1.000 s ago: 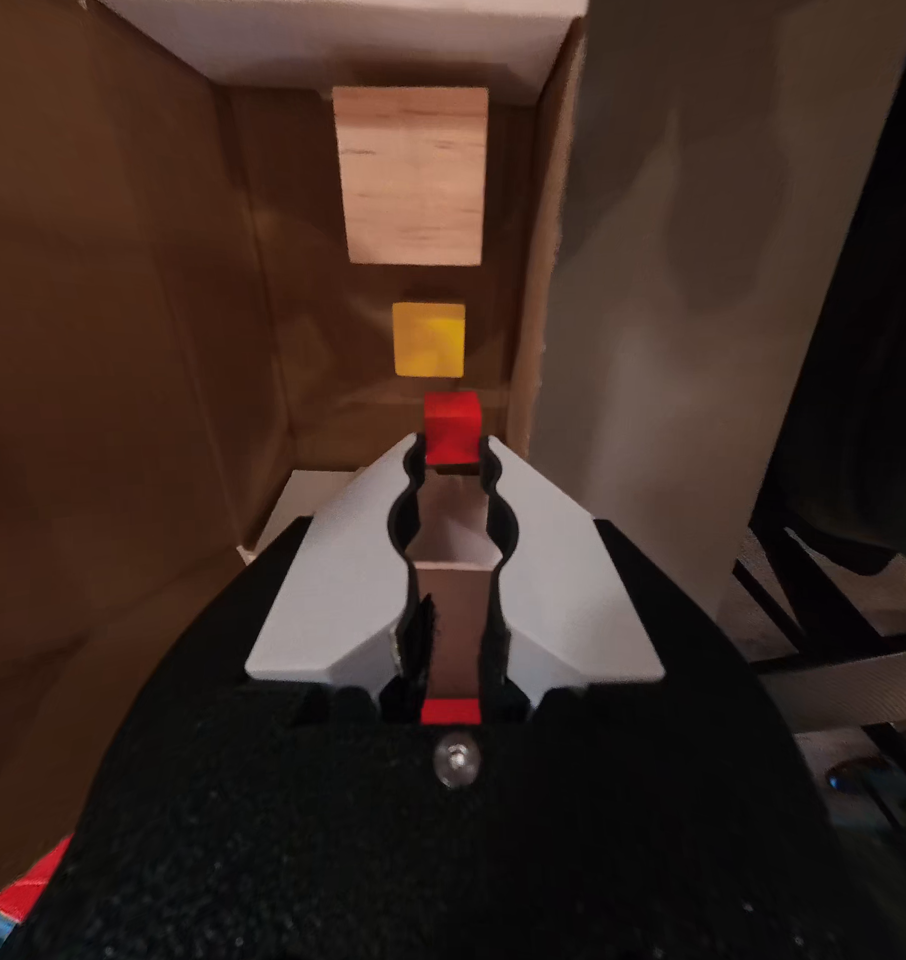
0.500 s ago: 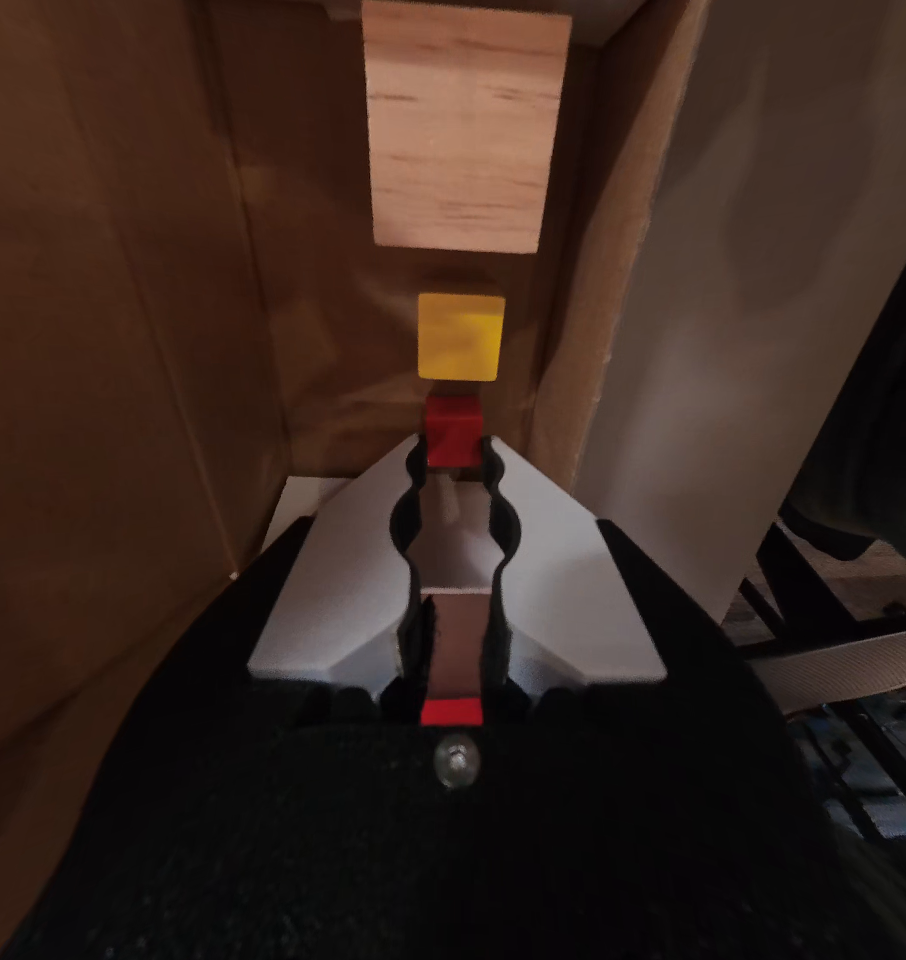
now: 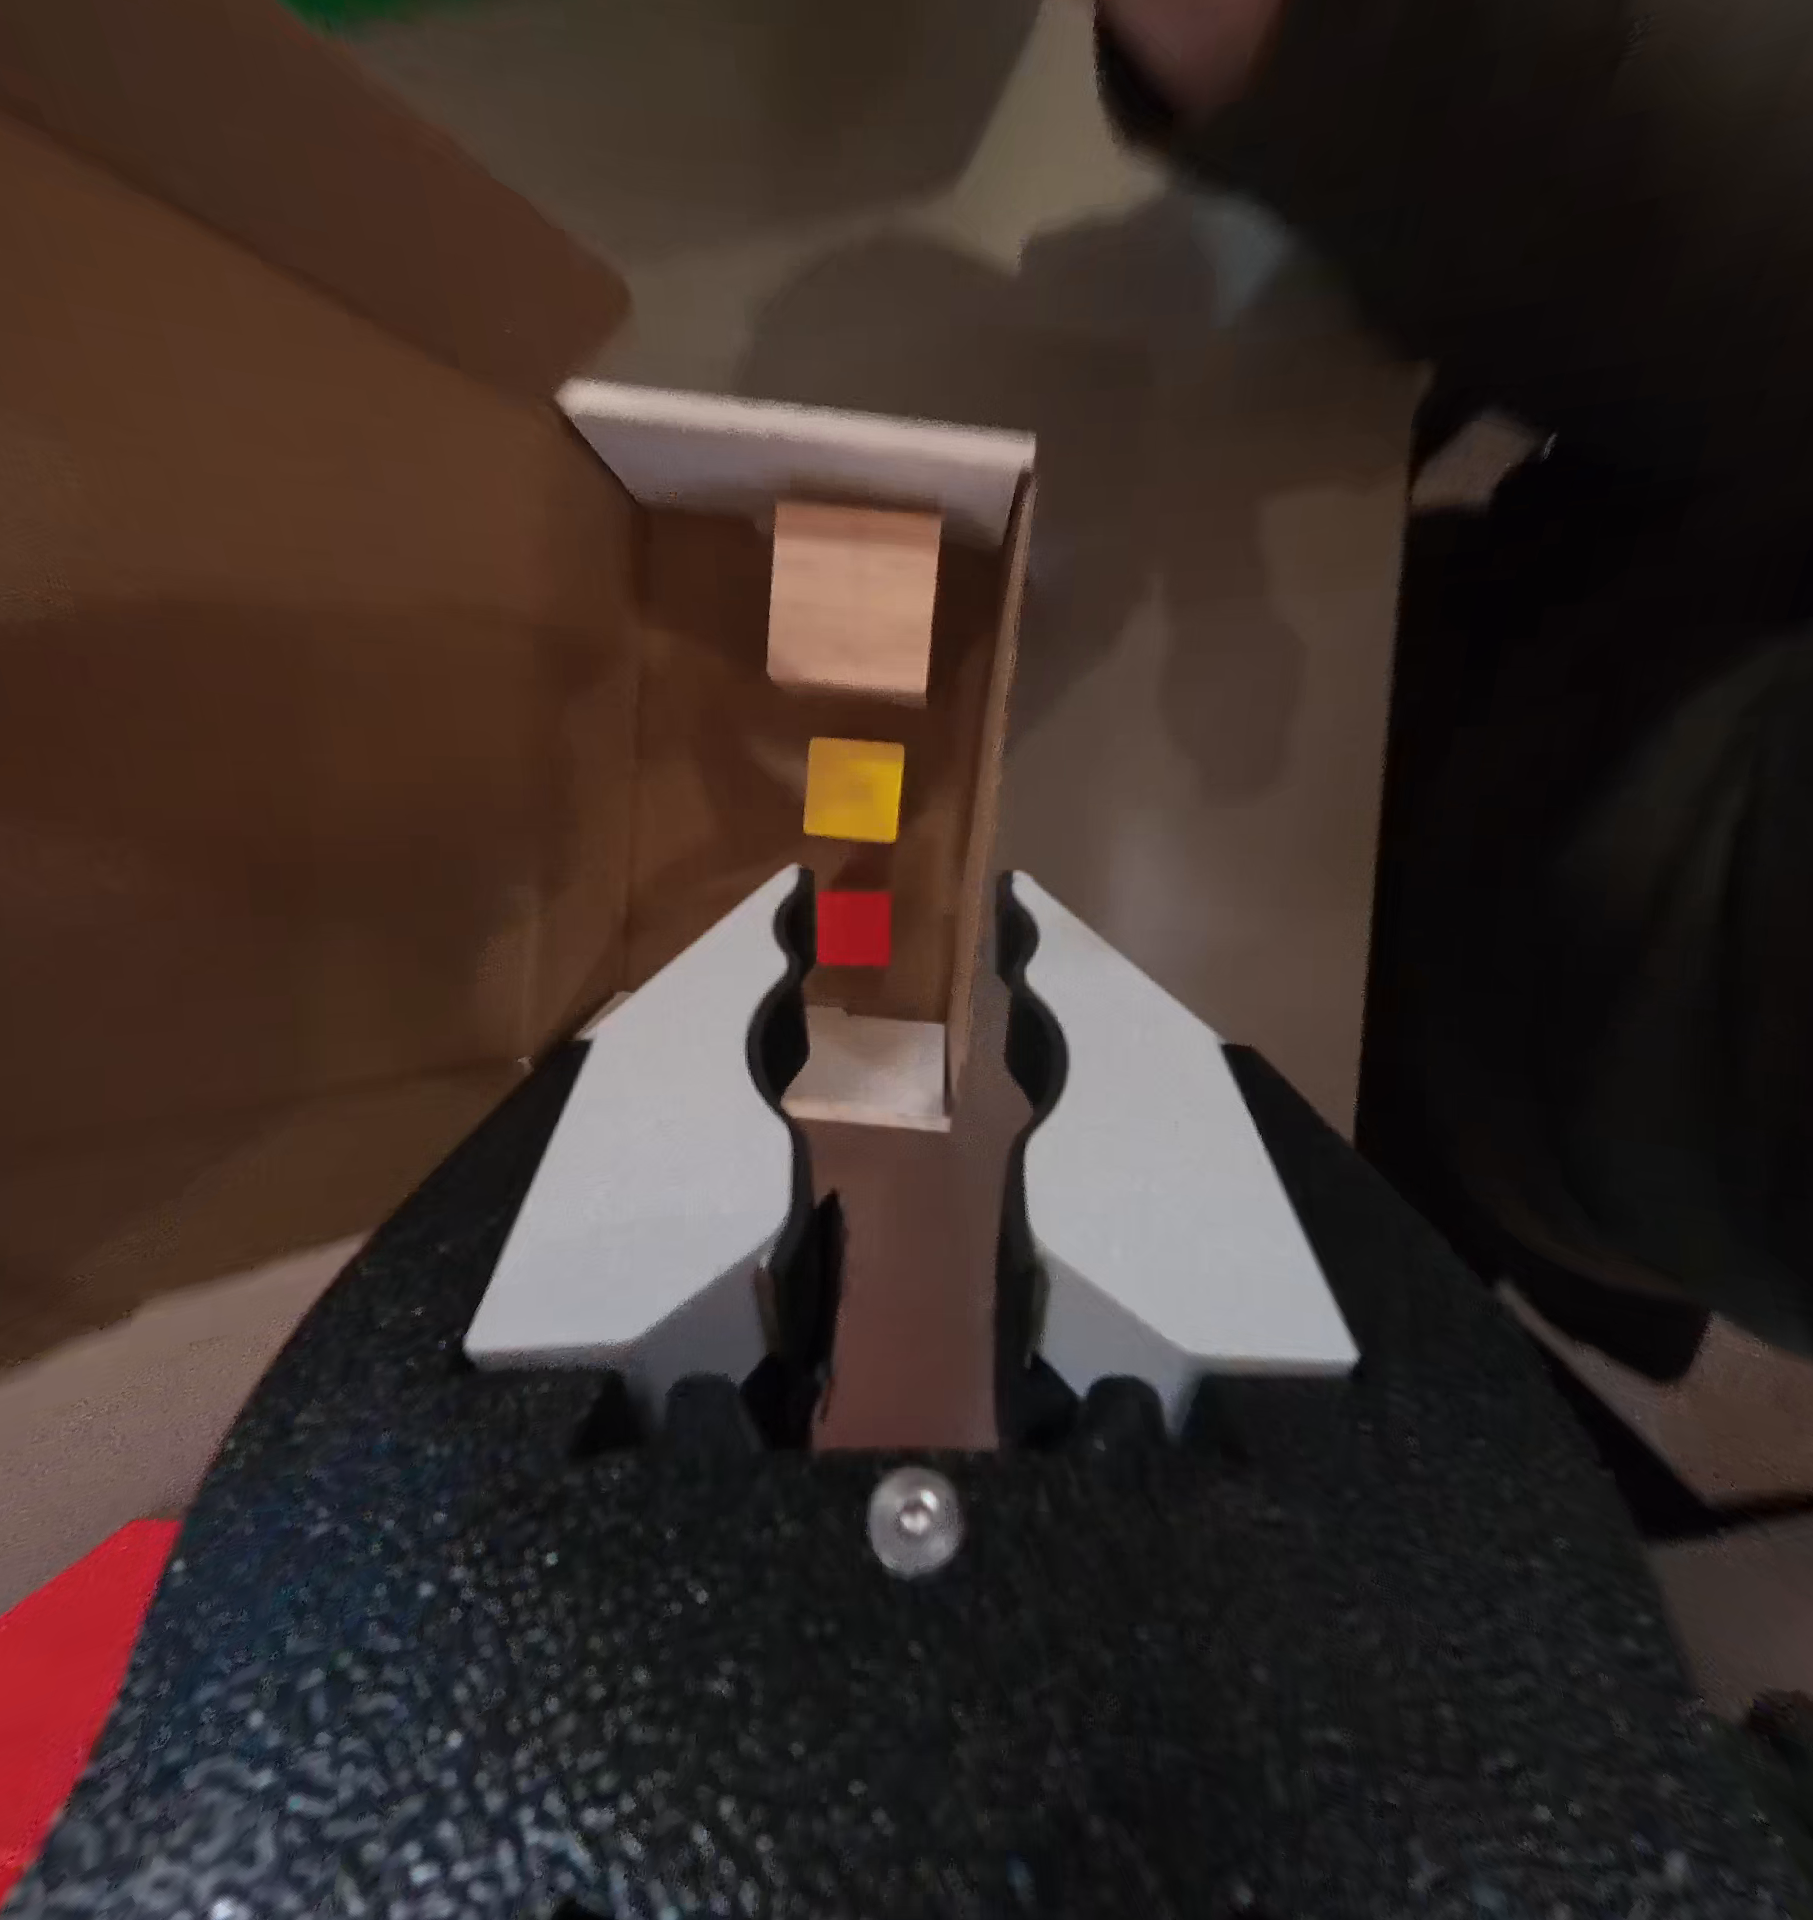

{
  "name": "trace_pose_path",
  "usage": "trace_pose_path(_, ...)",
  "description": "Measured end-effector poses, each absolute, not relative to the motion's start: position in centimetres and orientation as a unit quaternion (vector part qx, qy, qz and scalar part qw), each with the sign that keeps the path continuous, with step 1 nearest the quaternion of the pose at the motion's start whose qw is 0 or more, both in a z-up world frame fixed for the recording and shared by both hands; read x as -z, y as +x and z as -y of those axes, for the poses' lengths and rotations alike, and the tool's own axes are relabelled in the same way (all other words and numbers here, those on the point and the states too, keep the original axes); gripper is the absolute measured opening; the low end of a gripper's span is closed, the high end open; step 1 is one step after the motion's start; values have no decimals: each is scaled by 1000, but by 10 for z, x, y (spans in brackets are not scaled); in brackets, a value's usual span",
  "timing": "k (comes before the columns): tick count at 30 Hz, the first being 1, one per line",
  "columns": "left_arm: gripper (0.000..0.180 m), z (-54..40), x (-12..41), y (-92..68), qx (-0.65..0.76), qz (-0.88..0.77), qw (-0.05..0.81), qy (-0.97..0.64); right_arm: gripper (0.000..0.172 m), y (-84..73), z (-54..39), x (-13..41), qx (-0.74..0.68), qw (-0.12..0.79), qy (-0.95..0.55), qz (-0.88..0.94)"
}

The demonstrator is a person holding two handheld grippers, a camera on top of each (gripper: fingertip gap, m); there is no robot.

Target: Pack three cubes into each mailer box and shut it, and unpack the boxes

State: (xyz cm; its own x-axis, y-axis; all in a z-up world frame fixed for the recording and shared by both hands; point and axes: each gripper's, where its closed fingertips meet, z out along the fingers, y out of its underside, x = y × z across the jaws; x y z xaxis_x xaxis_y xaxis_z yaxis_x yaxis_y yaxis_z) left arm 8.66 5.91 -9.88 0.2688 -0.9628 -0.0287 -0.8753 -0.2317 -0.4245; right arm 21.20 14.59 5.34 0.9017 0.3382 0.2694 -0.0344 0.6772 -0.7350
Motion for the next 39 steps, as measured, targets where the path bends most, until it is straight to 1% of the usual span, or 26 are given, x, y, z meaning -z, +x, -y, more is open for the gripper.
trace_pose_path(1,34,-59,84,87,132,-577,221,-775,46,211,-146,-53,-104,894,-389,197)
trace_pose_path(2,35,-61,69,85,141,-553,265,-777,46,210,-146,-52,-104,893,-389,201)
trace_pose_path(3,43,-70,53,81,142,-512,322,-784,46,208,-146,-52,-103,891,-389,209)
trace_pose_path(5,78,-97,16,59,131,-384,453,-794,44,202,-147,-49,-103,881,-399,233)
trace_pose_path(6,82,-104,2,46,140,-325,499,-791,42,198,-149,-45,-118,869,-414,244)
trace_pose_path(7,80,-109,-6,33,155,-274,530,-788,42,192,-152,-40,-146,847,-442,255)
trace_pose_path(9,73,-119,-6,9,174,-202,551,-791,36,177,-159,-24,-213,775,-529,272)
trace_pose_path(10,66,-122,1,1,182,-182,543,-800,28,168,-159,-16,-243,735,-566,285)
trace_pose_path(11,63,-124,11,-4,191,-170,525,-811,23,164,-157,-11,-269,707,-588,286)
trace_pose_path(13,61,-127,31,-1,221,-164,487,-829,27,163,-155,-5,-289,670,-626,274)
trace_pose_path(15,61,-129,44,5,233,-166,466,-837,33,163,-154,13,-272,622,-678,283)
trace_pose_path(17,58,-131,55,10,236,-172,452,-843,32,164,-154,34,-237,582,-720,295)
trace_pose_path(19,48,-132,66,15,235,-175,434,-852,26,163,-155,51,-214,553,-743,310)
trace_pose_path(21,37,-130,75,23,247,-184,415,-856,18,157,-156,60,-220,537,-751,316)
trace_pose_path(23,26,-128,78,29,254,-190,412,-854,3,152,-155,66,-229,523,-756,321)
trace_pose_path(25,15,-126,81,30,241,-195,419,-853,3,149,-153,68,-226,521,-757,324)
trace_pose_path(30,15,-115,84,35,217,-214,434,-848,3,147,-145,73,-194,522,-760,335)
trace_pose_path(35,9,-89,104,44,220,-241,399,-857,2,154,-135,93,-139,506,-770,362)
trace_pose_path(38,0,-76,120,48,229,-244,379,-863,1,158,-129,110,-131,487,-782,367)
trace_pose_path(39,0,-72,124,49,239,-243,370,-864,1,160,-127,114,-128,483,-786,364)
